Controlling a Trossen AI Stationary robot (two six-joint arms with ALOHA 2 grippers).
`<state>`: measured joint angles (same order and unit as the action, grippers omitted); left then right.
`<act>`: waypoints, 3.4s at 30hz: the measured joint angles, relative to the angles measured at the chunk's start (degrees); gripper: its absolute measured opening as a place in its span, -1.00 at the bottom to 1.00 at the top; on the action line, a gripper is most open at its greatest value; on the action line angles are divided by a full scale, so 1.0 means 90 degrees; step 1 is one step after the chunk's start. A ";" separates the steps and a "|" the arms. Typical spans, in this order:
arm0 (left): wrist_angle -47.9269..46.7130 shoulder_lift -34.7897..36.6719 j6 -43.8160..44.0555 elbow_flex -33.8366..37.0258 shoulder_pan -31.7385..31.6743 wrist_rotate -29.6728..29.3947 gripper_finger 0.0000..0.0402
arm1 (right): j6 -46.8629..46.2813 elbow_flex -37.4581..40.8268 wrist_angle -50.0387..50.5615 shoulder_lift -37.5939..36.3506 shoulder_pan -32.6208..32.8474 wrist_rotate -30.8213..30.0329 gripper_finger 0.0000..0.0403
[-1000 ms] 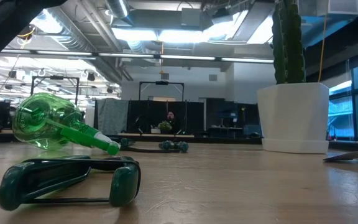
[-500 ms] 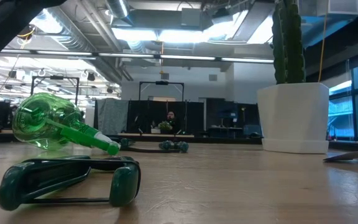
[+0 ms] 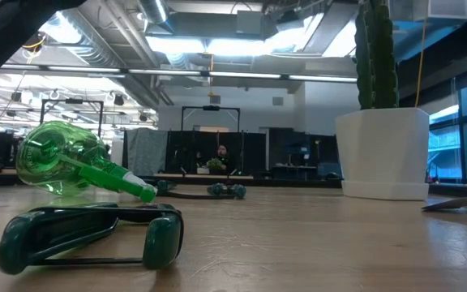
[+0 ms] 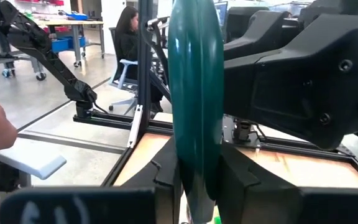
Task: Pick & Place Garden tools in Gardening bag
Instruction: Put the top right hand pruner into the white bag
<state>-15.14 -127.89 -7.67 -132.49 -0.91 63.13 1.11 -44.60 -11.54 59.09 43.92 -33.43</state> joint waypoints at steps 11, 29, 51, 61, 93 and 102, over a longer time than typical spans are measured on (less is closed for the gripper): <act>-0.1903 0.0492 -0.0800 -0.0024 -0.0018 -0.1967 -0.46 | -0.0380 0.0007 0.0352 -0.0005 0.0010 -0.0693 -0.69; -0.5379 0.1212 -0.0721 0.0004 0.0346 -0.7818 -0.53 | -0.1548 -0.0043 0.0883 -0.0224 0.0357 -0.1922 -0.69; -0.3679 0.1607 0.0152 0.2702 0.0033 -0.8286 -0.99 | -0.7197 -0.1005 0.4919 0.0029 0.0428 -0.1042 -0.69; 0.1599 0.3072 0.0925 0.6480 0.0165 -0.7989 -0.99 | -0.7660 -0.1010 0.4939 0.0070 0.0471 -0.0604 -0.69; 0.5906 0.4969 0.1013 0.9440 -0.0402 -1.0336 -0.97 | -1.4059 -0.5168 1.0651 0.3160 0.1505 0.0729 -0.70; 0.5872 0.4969 0.1154 0.9437 0.0240 -1.0348 -0.98 | -1.5456 -0.5384 1.0914 0.3844 0.2074 0.1374 -0.70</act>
<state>37.71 -83.18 2.71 -47.55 1.25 -30.00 -137.99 -93.06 86.68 93.69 62.59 -21.06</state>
